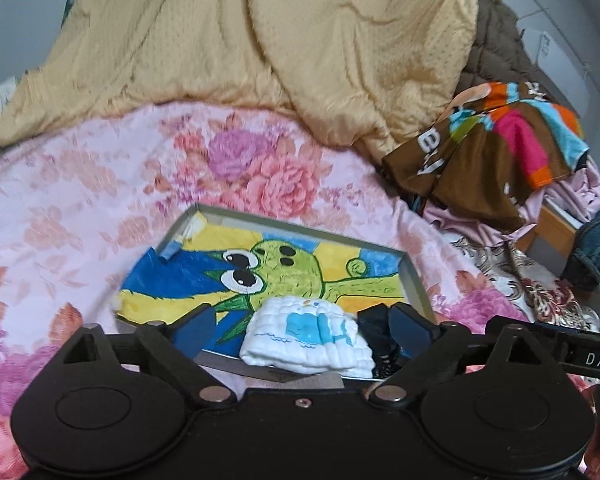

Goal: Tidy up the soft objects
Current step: 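Lower both items into the tray and open both tools, then move both open tools back over the pile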

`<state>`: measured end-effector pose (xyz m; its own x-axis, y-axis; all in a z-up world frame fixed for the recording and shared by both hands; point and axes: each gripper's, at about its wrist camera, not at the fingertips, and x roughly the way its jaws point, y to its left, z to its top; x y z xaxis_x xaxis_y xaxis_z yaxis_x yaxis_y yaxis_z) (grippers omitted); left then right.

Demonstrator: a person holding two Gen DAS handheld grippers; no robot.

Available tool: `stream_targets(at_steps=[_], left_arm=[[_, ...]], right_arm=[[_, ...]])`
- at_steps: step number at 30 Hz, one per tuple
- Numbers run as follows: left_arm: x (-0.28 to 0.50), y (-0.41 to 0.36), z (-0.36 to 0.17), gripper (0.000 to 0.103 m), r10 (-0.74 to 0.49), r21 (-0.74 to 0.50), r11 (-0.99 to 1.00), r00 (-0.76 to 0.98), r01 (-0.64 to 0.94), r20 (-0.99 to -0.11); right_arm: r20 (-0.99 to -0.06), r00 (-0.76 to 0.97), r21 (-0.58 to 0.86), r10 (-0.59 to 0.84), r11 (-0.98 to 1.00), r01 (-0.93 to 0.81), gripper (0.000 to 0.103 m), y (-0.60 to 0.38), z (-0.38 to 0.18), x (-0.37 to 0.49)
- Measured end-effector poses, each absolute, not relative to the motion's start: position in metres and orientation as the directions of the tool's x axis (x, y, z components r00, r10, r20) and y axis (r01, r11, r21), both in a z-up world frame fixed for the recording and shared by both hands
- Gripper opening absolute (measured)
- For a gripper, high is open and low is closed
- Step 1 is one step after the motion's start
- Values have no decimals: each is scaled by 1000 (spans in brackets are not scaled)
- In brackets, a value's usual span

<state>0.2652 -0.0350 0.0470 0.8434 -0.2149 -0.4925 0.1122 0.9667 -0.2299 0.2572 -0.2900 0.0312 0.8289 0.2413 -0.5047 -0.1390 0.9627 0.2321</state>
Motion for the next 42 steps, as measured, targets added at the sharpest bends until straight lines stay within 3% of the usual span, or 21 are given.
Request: stream_targets(at_steps=[7,18,32,42], left_arm=[[211,-38,64,102,-230,-201,967,877,157,-421],[143,-34,73,102,-240,-189,965,900,181,-364],[74,-30,43,102,-258,-206,960,894,192,-367],[61,-35,11,102,-311,-203,949,831,243,-461]], right_arm=[[-439,872,189,216,971,-145,103,-287,45,211],[-335,916,210,219,965,-154,103,-288,56,140],[-373,907,154,194,977,-146,103,-279,49,82],[-470,863,167,184,979,-117,103,-282,36,80]])
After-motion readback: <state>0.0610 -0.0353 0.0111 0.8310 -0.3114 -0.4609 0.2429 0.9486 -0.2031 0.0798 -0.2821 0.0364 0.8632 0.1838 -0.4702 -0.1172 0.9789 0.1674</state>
